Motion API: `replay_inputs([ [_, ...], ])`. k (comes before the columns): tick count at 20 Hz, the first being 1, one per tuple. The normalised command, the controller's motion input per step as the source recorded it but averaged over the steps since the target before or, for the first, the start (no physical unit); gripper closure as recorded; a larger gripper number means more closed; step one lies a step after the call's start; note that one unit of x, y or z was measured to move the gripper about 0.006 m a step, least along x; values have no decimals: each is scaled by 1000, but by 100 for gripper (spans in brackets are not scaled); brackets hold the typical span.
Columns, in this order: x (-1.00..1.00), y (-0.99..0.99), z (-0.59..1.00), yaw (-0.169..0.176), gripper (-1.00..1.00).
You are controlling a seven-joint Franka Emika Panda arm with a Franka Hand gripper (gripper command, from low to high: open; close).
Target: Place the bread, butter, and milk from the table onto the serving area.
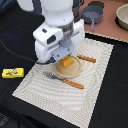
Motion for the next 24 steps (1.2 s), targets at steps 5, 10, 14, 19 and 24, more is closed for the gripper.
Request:
replay_inputs([
  [5,498,-6,13,-18,100],
  [10,797,35,309,-71,100],
  [14,776,0,219,-105,100],
  [19,499,-2,25,-38,-100],
  [24,301,5,30,0,-100],
])
